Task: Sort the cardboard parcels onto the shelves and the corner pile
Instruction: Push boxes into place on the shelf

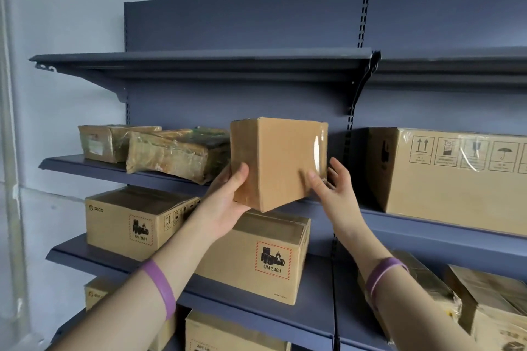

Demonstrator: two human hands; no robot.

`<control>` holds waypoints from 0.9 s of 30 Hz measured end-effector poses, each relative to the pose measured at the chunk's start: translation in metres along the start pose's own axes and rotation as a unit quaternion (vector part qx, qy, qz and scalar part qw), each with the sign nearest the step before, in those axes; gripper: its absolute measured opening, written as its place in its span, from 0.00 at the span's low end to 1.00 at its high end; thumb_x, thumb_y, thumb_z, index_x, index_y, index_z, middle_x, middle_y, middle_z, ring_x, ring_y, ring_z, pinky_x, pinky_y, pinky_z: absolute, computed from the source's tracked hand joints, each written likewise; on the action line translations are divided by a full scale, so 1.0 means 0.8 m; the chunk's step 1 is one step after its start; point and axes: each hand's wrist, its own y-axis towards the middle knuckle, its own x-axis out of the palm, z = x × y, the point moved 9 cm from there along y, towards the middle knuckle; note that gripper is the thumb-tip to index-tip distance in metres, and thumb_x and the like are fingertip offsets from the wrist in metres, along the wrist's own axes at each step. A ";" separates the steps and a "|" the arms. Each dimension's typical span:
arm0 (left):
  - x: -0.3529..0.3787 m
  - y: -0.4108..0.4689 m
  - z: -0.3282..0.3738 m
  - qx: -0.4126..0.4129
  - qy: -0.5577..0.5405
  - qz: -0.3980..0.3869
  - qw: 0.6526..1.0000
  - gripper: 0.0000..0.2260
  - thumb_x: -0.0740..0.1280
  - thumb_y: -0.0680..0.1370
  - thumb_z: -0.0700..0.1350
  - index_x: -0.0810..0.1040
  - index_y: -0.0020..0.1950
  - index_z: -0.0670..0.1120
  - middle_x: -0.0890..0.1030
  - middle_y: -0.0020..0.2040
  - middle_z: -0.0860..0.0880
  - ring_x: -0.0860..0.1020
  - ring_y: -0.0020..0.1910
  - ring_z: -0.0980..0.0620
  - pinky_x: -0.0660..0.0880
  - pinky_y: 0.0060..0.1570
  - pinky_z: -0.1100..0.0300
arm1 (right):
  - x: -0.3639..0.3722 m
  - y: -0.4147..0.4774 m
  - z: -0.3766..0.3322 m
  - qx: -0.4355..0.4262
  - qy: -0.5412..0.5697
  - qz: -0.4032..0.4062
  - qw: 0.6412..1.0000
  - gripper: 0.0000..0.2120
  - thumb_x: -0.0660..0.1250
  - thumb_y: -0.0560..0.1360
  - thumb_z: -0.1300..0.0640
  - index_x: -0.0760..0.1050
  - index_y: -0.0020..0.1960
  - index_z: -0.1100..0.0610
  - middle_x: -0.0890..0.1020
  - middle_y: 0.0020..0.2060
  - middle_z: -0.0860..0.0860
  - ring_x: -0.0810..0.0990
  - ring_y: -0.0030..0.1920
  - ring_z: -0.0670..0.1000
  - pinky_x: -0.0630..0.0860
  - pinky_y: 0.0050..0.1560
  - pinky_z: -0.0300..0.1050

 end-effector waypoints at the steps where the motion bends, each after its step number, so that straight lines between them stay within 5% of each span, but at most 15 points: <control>1: 0.004 0.006 0.001 -0.004 -0.001 -0.013 1.000 0.46 0.84 0.56 0.59 0.73 0.71 0.49 0.80 0.65 0.46 0.80 0.62 0.48 0.81 0.49 0.51 | -0.002 0.008 0.001 0.014 0.021 -0.012 1.000 0.42 0.72 0.66 0.43 0.61 0.76 0.52 0.73 0.68 0.47 0.75 0.65 0.48 0.76 0.61 0.45; 5: -0.002 0.037 -0.001 -0.014 -0.030 -0.021 0.999 0.41 0.81 0.60 0.60 0.74 0.70 0.49 0.79 0.66 0.45 0.79 0.64 0.48 0.79 0.56 0.51 | -0.004 0.036 0.004 0.053 0.084 -0.042 0.994 0.28 0.74 0.67 0.49 0.72 0.64 0.55 0.82 0.58 0.55 0.83 0.56 0.52 0.81 0.55 0.52; 9: -0.027 0.074 -0.002 0.000 -0.021 0.031 0.999 0.28 0.64 0.74 0.59 0.70 0.74 0.53 0.79 0.67 0.45 0.78 0.65 0.48 0.76 0.59 0.50 | -0.018 0.057 0.008 0.042 0.095 -0.004 0.995 0.28 0.76 0.64 0.51 0.71 0.60 0.59 0.83 0.56 0.56 0.84 0.52 0.51 0.81 0.51 0.49; 12: -0.037 0.106 -0.004 0.008 -0.005 0.062 0.998 0.26 0.64 0.76 0.61 0.71 0.72 0.53 0.81 0.64 0.46 0.79 0.64 0.48 0.78 0.57 0.48 | -0.023 0.069 0.023 0.049 0.068 0.029 0.996 0.30 0.77 0.62 0.48 0.70 0.59 0.57 0.81 0.57 0.56 0.84 0.53 0.52 0.81 0.52 0.50; 15: -0.062 0.131 -0.005 0.030 0.020 0.175 0.984 0.18 0.67 0.79 0.55 0.74 0.67 0.51 0.83 0.60 0.47 0.81 0.58 0.47 0.81 0.49 0.47 | -0.030 0.077 0.032 0.036 0.021 0.100 0.994 0.29 0.77 0.62 0.43 0.68 0.56 0.50 0.79 0.57 0.51 0.80 0.56 0.50 0.78 0.58 0.49; 18: -0.069 0.149 -0.020 0.014 0.033 0.215 0.976 0.19 0.63 0.80 0.59 0.72 0.68 0.52 0.81 0.59 0.49 0.80 0.57 0.49 0.80 0.53 0.45 | -0.035 0.085 0.038 0.035 0.008 0.168 0.985 0.26 0.78 0.66 0.45 0.67 0.56 0.49 0.77 0.56 0.50 0.79 0.55 0.49 0.77 0.57 0.46; 21: -0.060 0.171 -0.038 -0.011 -0.011 0.182 0.983 0.26 0.58 0.78 0.68 0.71 0.71 0.55 0.79 0.62 0.50 0.78 0.61 0.49 0.78 0.58 0.41 | -0.026 0.097 0.038 0.018 -0.033 0.199 0.979 0.31 0.78 0.68 0.46 0.64 0.62 0.52 0.75 0.57 0.51 0.77 0.55 0.49 0.76 0.54 0.42; 27: -0.075 0.211 -0.063 -0.046 0.005 0.155 0.987 0.21 0.65 0.81 0.54 0.67 0.73 0.52 0.76 0.67 0.46 0.78 0.61 0.46 0.77 0.58 0.47 | 0.000 0.119 0.062 0.039 0.012 0.089 0.995 0.51 0.77 0.59 0.32 0.64 0.74 0.51 0.78 0.65 0.48 0.78 0.63 0.49 0.74 0.67 0.53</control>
